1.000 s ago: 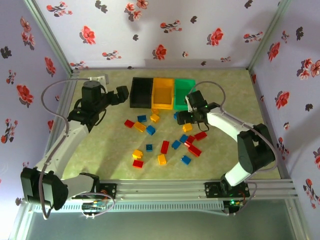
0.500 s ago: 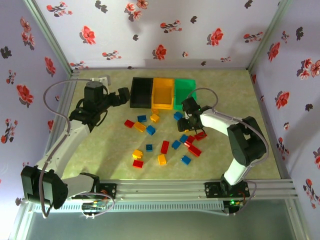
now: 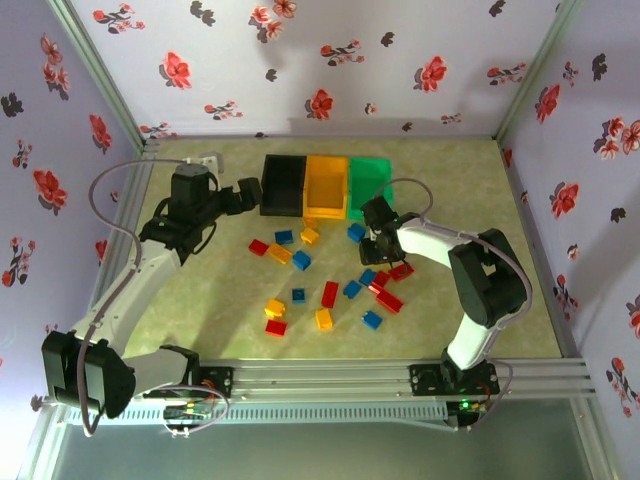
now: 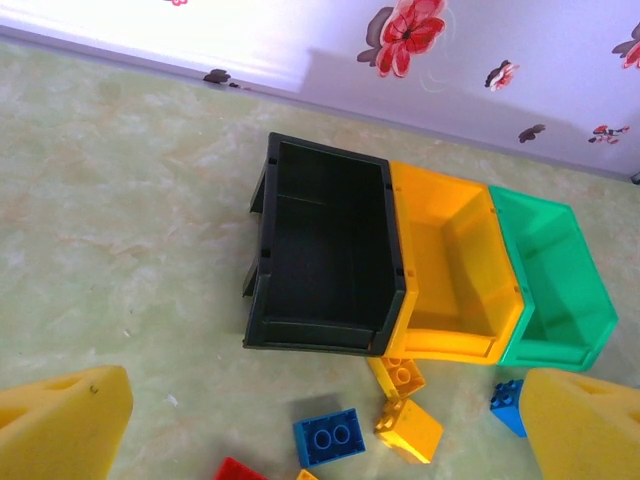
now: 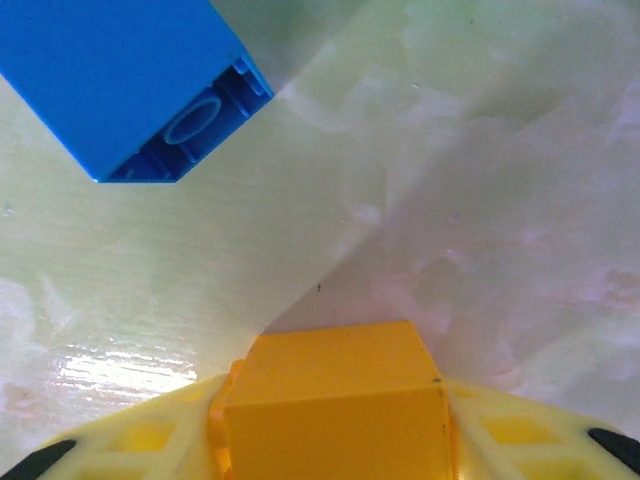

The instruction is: Sort the legos into containers by color

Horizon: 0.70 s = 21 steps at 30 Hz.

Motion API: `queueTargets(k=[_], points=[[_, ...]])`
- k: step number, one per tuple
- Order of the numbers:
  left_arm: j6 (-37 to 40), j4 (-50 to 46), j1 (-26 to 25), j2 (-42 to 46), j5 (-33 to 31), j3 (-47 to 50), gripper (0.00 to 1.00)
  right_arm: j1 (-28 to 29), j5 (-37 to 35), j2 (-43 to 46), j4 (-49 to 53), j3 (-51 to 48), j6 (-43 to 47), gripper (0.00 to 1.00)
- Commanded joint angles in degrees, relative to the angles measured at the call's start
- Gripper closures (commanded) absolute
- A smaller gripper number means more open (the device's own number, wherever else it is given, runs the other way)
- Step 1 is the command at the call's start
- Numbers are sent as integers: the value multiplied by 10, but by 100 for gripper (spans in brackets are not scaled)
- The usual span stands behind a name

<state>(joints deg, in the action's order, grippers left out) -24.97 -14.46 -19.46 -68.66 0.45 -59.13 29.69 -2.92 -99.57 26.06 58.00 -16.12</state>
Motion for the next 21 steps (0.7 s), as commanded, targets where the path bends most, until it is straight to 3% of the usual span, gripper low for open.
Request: queueTargets(k=[1,11,21], points=[[8,-14,-8,5,-11,-18,0,4,-27,11,31,33,11,55],[7,-16,-25,10,-19,-6,0,-13,-64,44,85,173,52,57],[-13,-28,-44,20,-25,15,0,-73,-37,-53,43,312,75,60]])
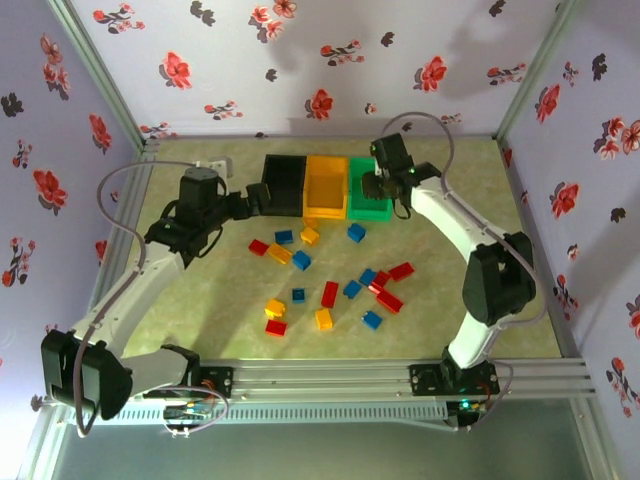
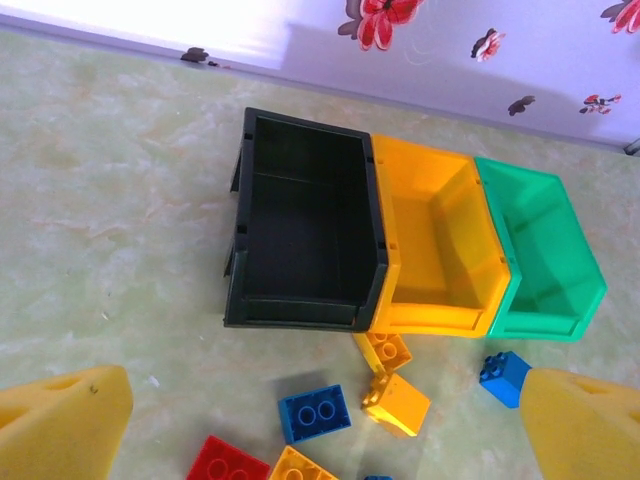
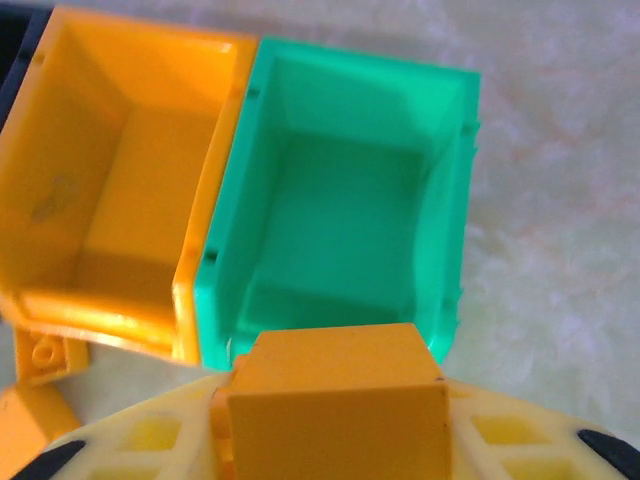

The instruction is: Sort the legos into containers by color

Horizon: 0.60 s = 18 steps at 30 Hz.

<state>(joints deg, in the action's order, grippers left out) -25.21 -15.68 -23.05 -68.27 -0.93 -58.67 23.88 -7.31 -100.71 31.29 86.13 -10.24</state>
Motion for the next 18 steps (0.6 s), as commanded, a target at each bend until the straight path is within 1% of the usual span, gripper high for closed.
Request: queueTargets(k=[1,6,11,13,14,16,18], points=[[-13,-20,-11,17,-13,12,0,-20,10,-57,-9,50,20,60],[-21,-41,-22,18,-30,16,0,-35,30,-139,14,148,33,59],[-31,-64,-28,16,-45,18,0,-41,44,-185,26,198,36,56],[-36,-74,-29,14,-56,18,0,-42,45,-195,30,210,36,50],[-42,-79,-29,12,-62,18,0,-42,43,-199,32,216,34,44],[-51,-82,-29,9,-67,22,0,-44,42,-202,33,221,35,37],[-64,-78,-30,4,-66,28,0,-44,40,-202,36,227,36,34]])
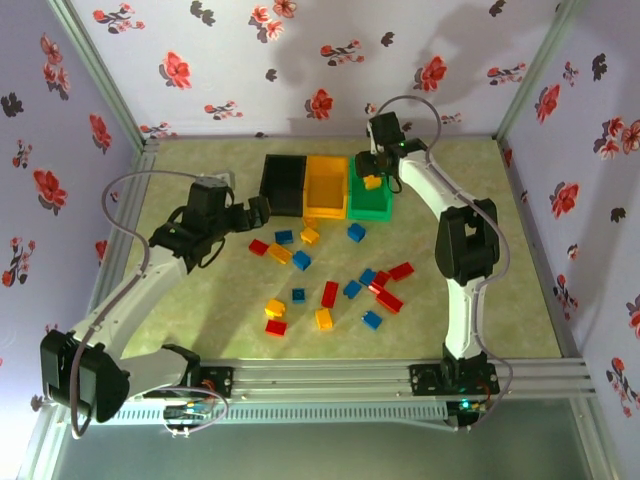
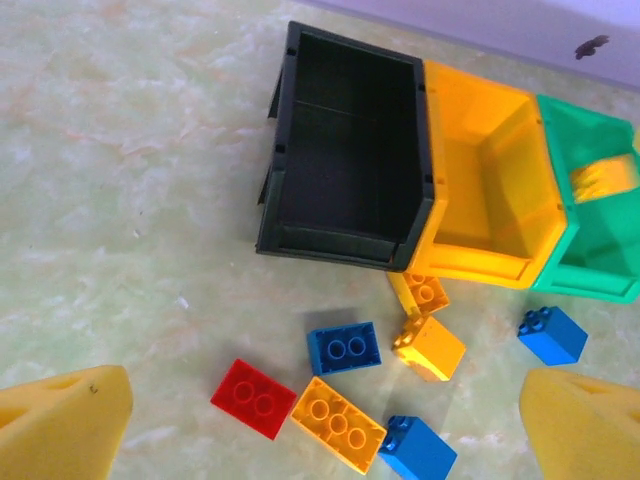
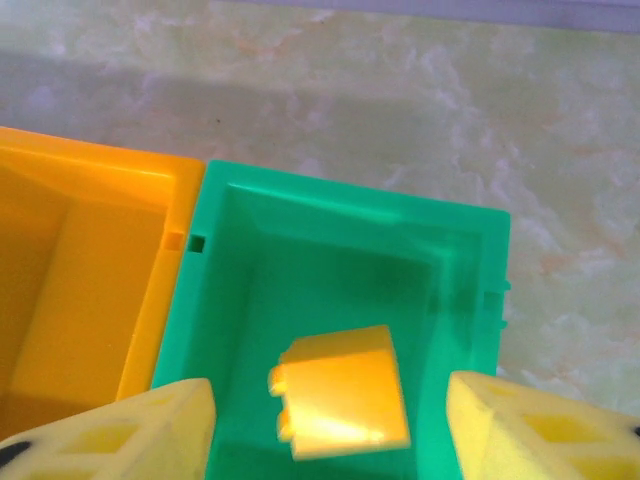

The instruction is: Sort the legos into containers by color

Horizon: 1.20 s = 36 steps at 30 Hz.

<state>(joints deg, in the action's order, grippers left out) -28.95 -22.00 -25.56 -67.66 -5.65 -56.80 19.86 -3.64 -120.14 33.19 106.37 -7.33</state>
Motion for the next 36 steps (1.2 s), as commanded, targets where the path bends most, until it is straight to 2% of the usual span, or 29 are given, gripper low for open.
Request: queueTargets(k=[1,6,12,20,28,36], points=[[-36,-15,-4,-5,-20,12,0,-3,4,-7,20,26,8,33],[-97,-29,-4,-41,-37,20,2,-3,7,29,19,2,7,33],[-189,-37,-5,-109,-43,27,8,4,38,108,-6,-99,-3,32],[-251,-39,-12,-198,-39,10,14,29,58,193,-12,-208,3,32],[-260,-7,-21,-265,-6,-12,19,33,59,246,-24,-274,0,32],[-241,-15,-17,-317,-17,-43,27,33,56,265,-41,-306,-14,33]])
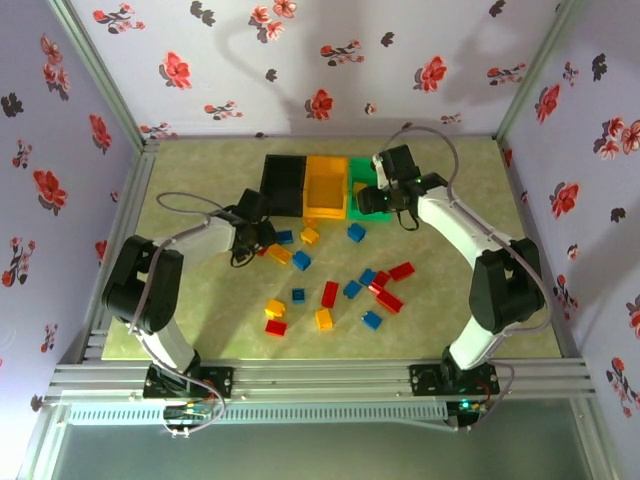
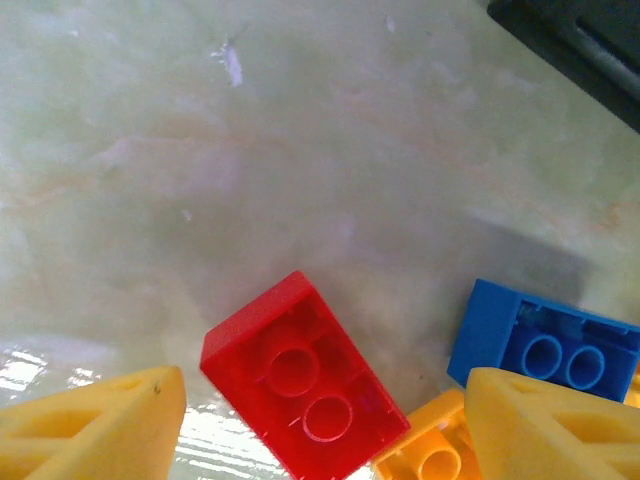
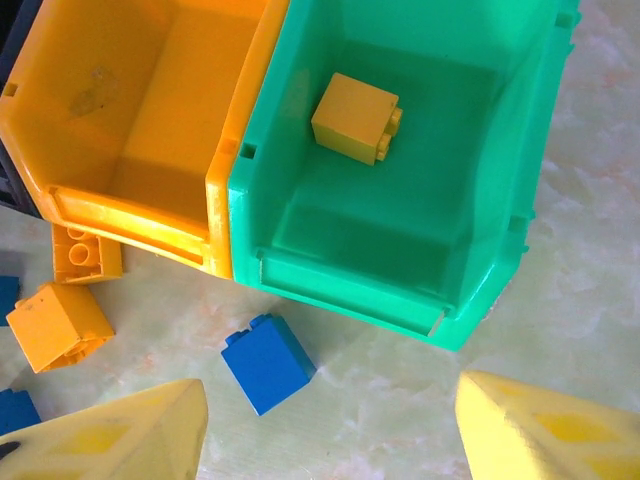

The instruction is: Sort the legos into containers by color

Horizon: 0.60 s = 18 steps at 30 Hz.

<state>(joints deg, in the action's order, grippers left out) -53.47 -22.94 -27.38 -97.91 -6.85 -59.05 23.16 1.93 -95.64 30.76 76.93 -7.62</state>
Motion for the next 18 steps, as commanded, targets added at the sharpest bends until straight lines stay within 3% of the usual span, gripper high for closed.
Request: queueTargets(k=[1,7,18], points=[[7,-9,2,-20,-6,-25,29,0,0,21,-18,-14,-12,33],[23,-22,4,-43,-15,-41,42,0,-2,28,-18,-23,-12,33],[51,-51,5,-69,-31,-63,56,0,-7,37,-16,-31,-13,34]])
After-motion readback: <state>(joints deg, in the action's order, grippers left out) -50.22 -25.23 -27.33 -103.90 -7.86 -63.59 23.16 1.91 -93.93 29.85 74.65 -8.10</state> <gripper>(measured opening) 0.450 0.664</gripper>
